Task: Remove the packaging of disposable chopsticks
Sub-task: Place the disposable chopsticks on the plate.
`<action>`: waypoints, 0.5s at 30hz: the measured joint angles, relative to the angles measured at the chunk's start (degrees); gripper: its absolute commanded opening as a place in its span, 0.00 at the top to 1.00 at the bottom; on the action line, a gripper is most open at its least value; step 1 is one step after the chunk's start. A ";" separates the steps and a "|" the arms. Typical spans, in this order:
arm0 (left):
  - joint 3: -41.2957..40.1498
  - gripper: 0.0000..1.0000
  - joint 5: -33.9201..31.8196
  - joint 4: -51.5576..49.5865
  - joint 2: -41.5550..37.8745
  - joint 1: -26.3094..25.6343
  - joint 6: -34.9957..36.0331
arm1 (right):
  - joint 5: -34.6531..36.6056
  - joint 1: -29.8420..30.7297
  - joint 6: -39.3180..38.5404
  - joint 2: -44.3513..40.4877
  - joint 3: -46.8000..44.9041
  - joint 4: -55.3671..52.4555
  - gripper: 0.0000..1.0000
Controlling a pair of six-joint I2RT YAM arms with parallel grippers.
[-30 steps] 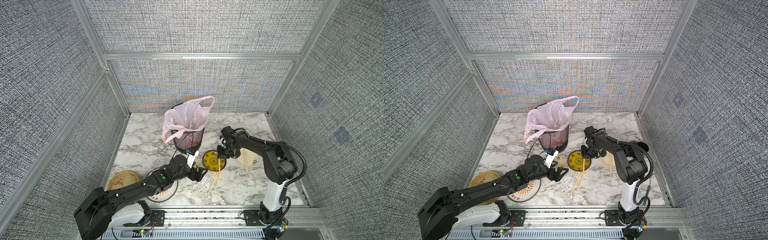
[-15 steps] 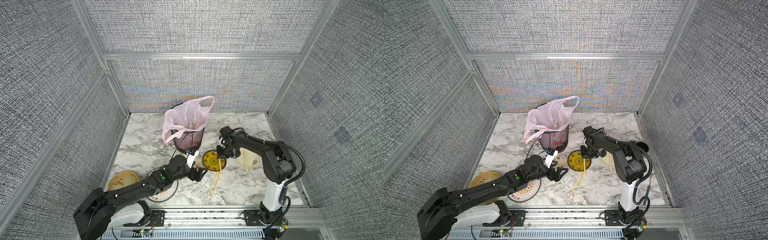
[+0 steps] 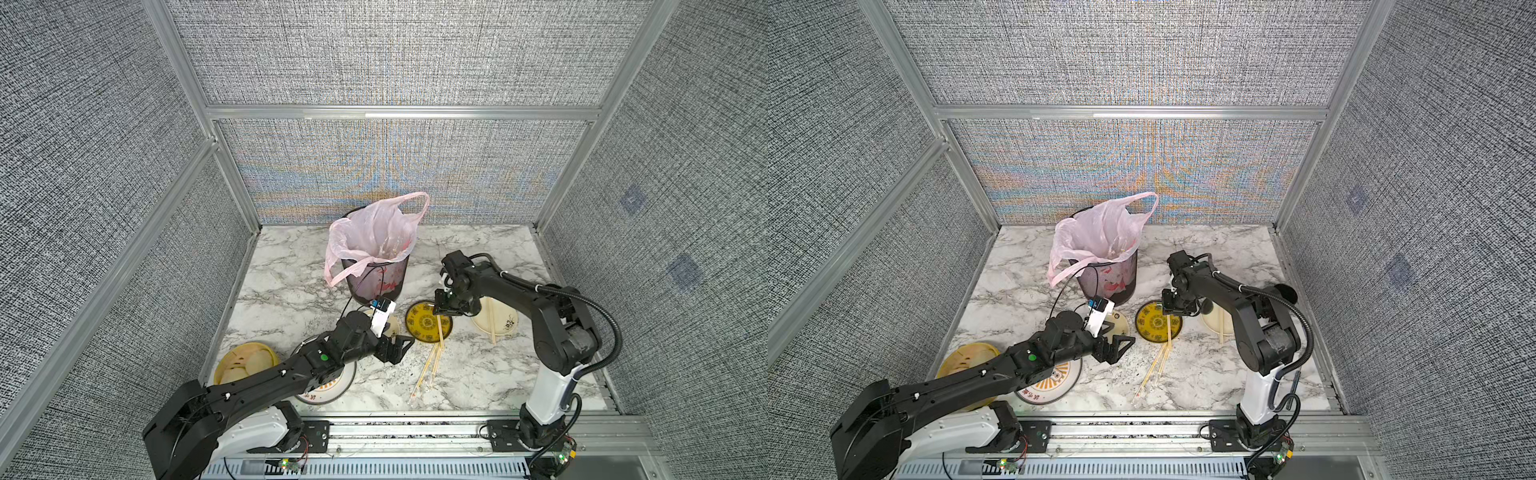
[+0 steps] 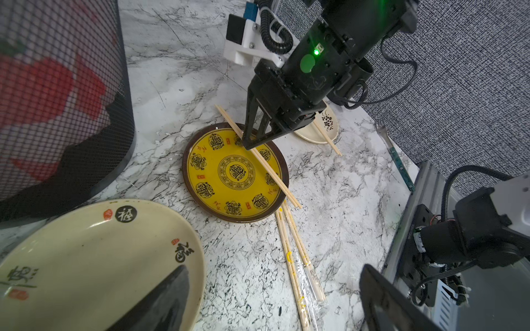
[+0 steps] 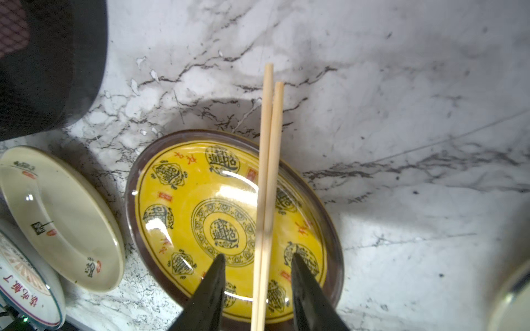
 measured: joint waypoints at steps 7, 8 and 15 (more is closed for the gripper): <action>-1.09 0.04 -1.42 -1.25 -3.82 0.00 0.28 | 1.29 1.27 0.85 -9.09 -4.44 1.09 0.01; -1.49 0.02 -1.46 -1.38 -4.68 0.00 0.28 | 2.25 1.95 1.03 -11.89 -5.86 1.53 0.01; -5.46 0.00 -1.05 -1.92 -12.15 0.02 -1.25 | 12.22 11.78 4.09 -32.00 -16.85 2.29 0.01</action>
